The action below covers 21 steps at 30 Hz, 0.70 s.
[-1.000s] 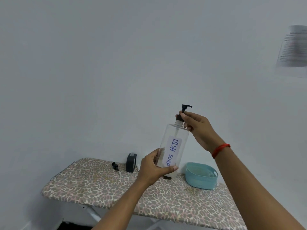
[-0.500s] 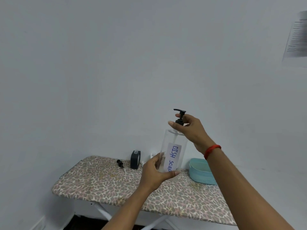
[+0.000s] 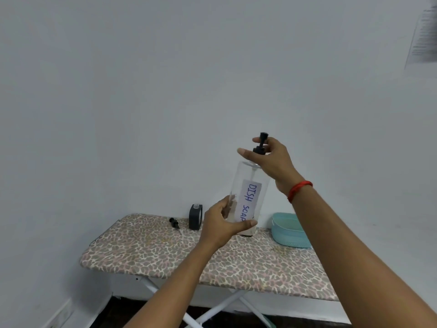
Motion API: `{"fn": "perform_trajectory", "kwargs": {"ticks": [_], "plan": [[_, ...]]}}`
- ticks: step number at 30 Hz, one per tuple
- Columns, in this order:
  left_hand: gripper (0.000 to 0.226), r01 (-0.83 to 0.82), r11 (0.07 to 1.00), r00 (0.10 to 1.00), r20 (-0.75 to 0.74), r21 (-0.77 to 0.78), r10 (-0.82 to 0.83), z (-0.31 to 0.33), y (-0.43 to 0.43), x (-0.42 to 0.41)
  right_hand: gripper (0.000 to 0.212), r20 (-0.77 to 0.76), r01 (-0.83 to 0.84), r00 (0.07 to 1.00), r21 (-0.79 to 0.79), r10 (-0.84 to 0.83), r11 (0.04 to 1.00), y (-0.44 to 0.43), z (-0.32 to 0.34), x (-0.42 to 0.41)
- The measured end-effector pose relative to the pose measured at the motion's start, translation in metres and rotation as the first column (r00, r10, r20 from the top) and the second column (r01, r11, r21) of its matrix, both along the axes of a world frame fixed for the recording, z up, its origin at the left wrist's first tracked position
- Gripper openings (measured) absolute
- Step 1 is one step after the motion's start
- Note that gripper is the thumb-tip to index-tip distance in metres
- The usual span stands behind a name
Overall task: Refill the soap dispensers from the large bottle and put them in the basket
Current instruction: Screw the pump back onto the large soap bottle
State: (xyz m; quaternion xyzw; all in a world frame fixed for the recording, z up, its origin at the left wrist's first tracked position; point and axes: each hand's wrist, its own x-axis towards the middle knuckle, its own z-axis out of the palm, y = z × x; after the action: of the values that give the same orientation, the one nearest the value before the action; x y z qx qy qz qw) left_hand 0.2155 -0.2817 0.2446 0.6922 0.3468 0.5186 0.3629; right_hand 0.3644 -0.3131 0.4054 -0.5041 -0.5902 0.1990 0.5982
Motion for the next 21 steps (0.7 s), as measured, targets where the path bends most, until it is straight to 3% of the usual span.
{"fn": "perform_trajectory", "kwargs": {"ticks": [3,6,9,11,14,17,21], "plan": [[0.064,0.117,0.988,0.993,-0.010,-0.098,-0.118,0.002,0.003,-0.012,0.036,0.040,-0.294,0.954,-0.082,0.298,0.952,-0.002,0.005,0.017],[0.061,0.184,0.974,0.982,-0.029,-0.132,-0.189,0.001,0.003,-0.021,0.033,0.077,-0.449,0.882,-0.153,0.464,0.880,-0.002,0.004,0.030],[0.060,0.165,0.979,0.986,0.002,-0.121,-0.166,-0.002,-0.001,-0.019,0.029,-0.025,-0.392,0.920,-0.078,0.392,0.917,0.001,-0.002,0.022],[0.063,0.066,0.995,0.998,0.008,-0.070,-0.066,-0.002,-0.004,-0.013,0.032,-0.137,-0.190,0.973,-0.006,0.188,0.982,0.005,-0.012,0.009],[0.069,-0.067,0.998,0.998,-0.006,0.008,0.067,0.000,-0.007,-0.006,0.040,-0.129,0.065,0.990,0.044,-0.059,0.997,0.011,-0.026,0.000],[0.067,0.002,0.998,1.000,-0.004,-0.069,-0.002,-0.004,0.001,-0.011,0.032,-0.064,-0.111,0.992,0.016,0.112,0.994,0.009,-0.022,0.005],[0.061,0.193,0.965,0.979,-0.026,-0.175,-0.201,-0.011,0.004,-0.027,0.029,0.080,-0.327,0.934,-0.198,0.347,0.924,0.002,-0.009,0.020]]}}
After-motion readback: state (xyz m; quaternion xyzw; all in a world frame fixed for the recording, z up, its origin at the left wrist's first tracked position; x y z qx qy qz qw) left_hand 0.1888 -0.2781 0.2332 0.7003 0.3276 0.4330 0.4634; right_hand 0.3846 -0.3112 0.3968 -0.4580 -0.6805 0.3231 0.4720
